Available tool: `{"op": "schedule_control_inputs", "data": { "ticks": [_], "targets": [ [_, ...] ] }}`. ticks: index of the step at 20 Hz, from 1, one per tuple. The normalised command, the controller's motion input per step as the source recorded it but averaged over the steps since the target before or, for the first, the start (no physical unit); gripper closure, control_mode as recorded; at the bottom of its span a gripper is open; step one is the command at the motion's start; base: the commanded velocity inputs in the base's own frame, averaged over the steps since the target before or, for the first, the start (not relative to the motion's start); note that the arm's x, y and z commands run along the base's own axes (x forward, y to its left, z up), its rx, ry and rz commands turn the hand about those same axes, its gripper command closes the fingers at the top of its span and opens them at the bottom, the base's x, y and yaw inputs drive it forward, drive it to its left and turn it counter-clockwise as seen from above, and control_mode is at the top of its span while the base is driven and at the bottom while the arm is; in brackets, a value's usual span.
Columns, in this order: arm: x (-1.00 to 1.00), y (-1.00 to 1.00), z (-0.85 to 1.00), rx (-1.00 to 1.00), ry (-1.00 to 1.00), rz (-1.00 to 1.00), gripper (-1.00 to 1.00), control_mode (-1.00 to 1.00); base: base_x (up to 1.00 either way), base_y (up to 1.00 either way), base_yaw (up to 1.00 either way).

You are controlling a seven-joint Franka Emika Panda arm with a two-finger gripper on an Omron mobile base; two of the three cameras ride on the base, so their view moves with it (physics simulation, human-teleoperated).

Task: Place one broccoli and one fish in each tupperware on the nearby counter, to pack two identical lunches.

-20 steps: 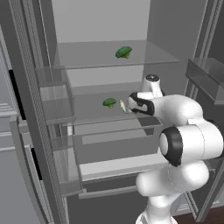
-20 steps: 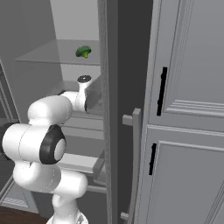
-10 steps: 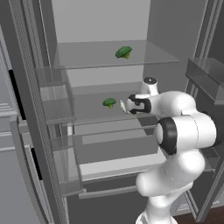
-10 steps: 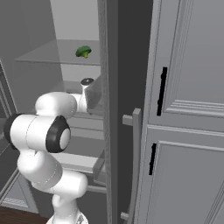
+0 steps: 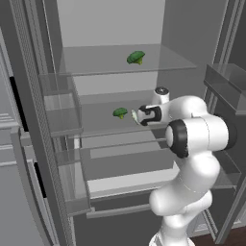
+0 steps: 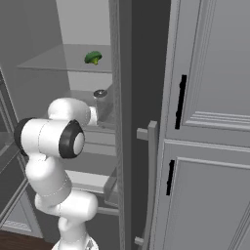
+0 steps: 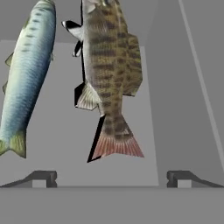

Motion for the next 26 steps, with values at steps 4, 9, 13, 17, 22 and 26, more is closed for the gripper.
{"op": "schedule_control_inputs", "data": {
  "ticks": [4,9,13,17,22,26],
  "targets": [
    [0.30,0.00,-0.15,0.00,-0.02,0.00,-1.00,-1.00,0.00,0.00,0.00],
    [0.30,0.00,-0.14,0.00,-0.02,0.00,-1.00,-1.00,0.00,0.00,0.00],
    [0.35,-0.02,-0.13,0.00,-0.03,0.00,-1.00,-1.00,0.00,0.00,0.00],
    [0.28,0.00,-0.25,0.00,-0.04,0.00,1.00,-1.00,0.00,0.00,0.00],
    [0.05,0.00,-0.36,0.00,-0.03,0.00,1.00,-1.00,0.00,0.00,0.00],
    [0.00,0.00,0.00,0.00,0.00,0.00,1.00,-1.00,0.00,0.00,0.00]
  ]
}}
